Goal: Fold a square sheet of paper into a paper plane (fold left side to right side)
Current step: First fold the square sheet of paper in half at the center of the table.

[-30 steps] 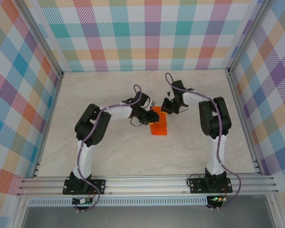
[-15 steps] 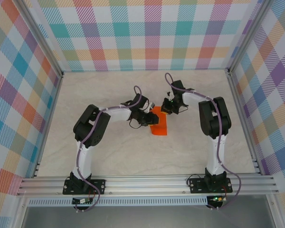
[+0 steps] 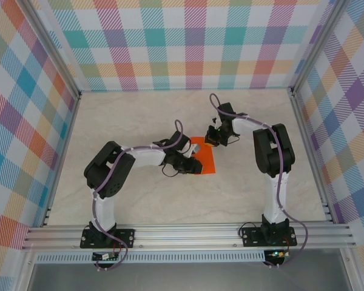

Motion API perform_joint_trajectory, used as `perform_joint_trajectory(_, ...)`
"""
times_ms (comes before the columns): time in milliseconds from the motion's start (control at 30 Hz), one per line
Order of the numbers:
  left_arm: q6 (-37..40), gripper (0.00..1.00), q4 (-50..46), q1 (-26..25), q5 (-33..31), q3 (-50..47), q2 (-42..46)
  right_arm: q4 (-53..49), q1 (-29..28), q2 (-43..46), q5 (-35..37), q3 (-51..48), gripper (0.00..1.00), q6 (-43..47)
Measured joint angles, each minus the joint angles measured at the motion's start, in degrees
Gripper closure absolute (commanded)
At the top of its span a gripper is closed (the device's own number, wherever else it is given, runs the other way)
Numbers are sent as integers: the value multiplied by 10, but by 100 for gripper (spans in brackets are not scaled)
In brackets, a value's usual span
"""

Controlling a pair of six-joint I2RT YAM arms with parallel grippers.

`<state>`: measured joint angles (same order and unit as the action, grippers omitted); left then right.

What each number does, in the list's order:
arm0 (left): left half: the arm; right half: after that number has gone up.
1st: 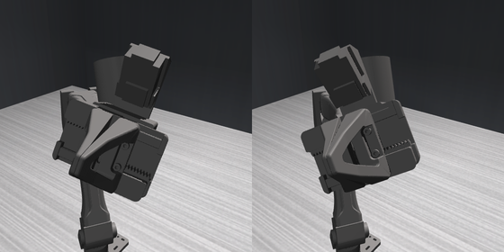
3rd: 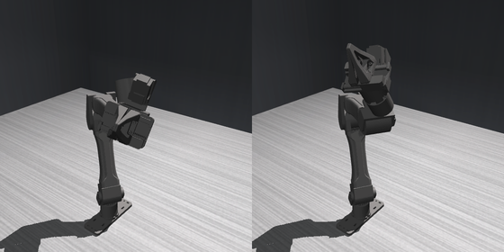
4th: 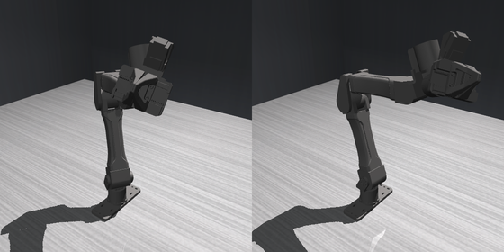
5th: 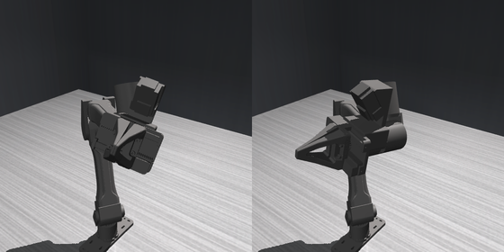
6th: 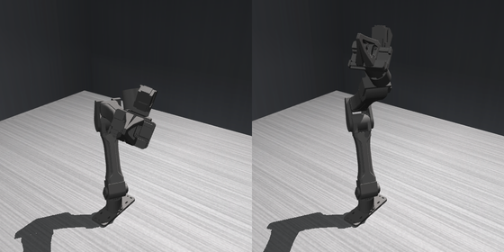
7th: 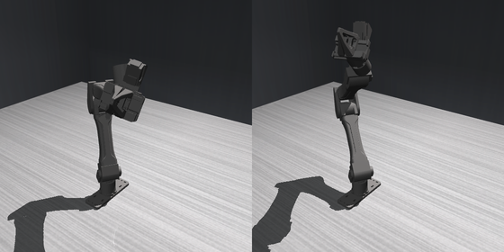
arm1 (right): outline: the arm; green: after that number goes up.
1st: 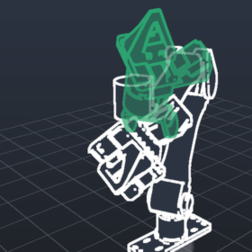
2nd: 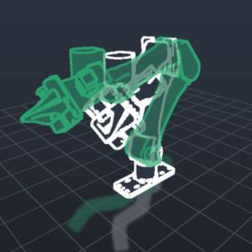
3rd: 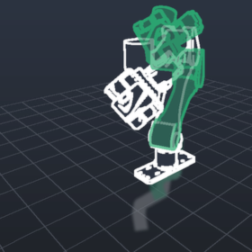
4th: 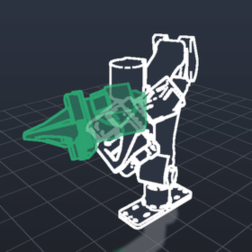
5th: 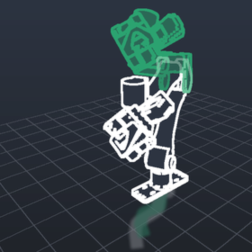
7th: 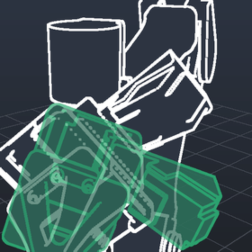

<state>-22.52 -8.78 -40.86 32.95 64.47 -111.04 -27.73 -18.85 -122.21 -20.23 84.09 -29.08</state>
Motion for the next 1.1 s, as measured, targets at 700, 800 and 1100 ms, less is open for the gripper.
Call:
perform_joint_trajectory(700,-21,65,9,12,-6,-45,136,10,-2,5,-1,-8,95,0)
perform_joint_trajectory(800,-25,66,28,26,-1,-25,83,10,-3,5,1,-8,95,0)
perform_joint_trajectory(1100,-31,69,47,29,4,4,-21,9,-3,5,2,-8,95,0)
